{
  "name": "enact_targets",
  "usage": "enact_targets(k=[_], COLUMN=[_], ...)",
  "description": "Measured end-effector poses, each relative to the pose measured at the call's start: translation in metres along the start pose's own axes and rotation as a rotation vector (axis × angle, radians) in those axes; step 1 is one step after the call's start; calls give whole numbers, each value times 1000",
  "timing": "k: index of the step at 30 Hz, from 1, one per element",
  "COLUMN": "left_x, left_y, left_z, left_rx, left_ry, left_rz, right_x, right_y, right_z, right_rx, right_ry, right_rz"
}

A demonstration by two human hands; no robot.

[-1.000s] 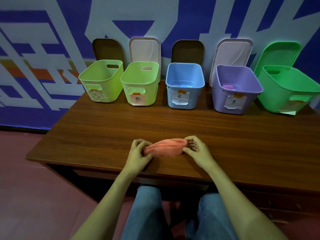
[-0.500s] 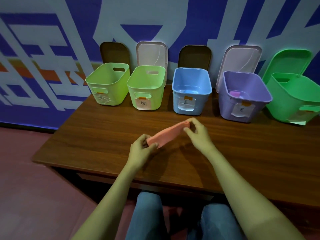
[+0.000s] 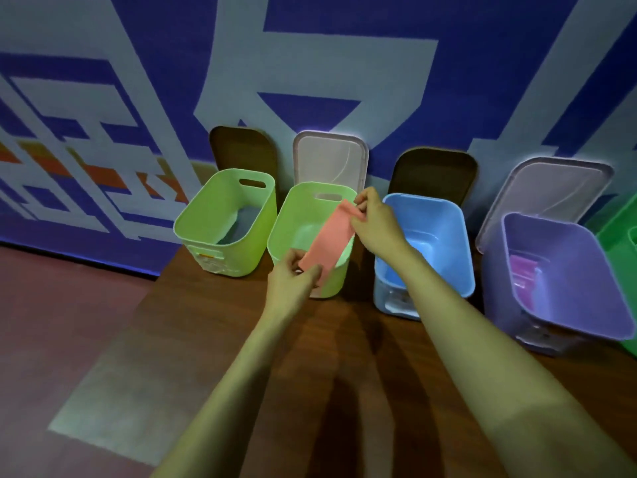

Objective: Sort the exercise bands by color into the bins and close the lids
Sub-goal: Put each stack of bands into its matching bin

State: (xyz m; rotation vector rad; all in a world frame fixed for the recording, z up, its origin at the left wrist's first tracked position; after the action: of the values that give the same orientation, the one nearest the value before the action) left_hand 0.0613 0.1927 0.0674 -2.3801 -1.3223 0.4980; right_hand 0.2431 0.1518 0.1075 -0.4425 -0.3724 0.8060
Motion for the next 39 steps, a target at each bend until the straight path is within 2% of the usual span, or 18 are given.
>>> enact_targets(k=[3,10,16,20,23,27,30,35,39], left_x=[34,109,158,171,173,167,162,150,127], left_y=[1,25,40,50,53,53,47,31,13], left_z=[-20,-21,-4,10,17,24,26,8,-14], left_rx=[94,458,731,789,807,871,880,968,949], left_ry=[-61,-90,-134,-173,-163,-77,-105,-24,27], left_rz=[64,318,573,621,656,800,787,621,494], right_x=[47,105,131,136,133,127,126,115,92], right_y=[17,65,103,122,127,131,126,108,83], right_z=[-1,-24,-61,-71,-77,-87,-86,-60,-26], right_rx=[-128,-314,-461,-479,-508,-539,-578,-608,-583], right_ry=[60,30,250,318,301,278,252,184,82], right_rz=[103,381,459,519,576,636,649,592,509])
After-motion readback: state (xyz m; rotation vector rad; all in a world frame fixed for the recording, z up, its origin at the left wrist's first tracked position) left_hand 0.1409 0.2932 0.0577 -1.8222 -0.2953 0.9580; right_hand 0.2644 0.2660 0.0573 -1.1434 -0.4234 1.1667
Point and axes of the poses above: each hand's wrist, its own x-axis towards the middle knuckle, its own y-axis out of the palm, z = x × y, the point moved 3 cm from there along x, towards the middle knuckle, and after that the axes turned 13 degrees about x, right-handed, at the moved point
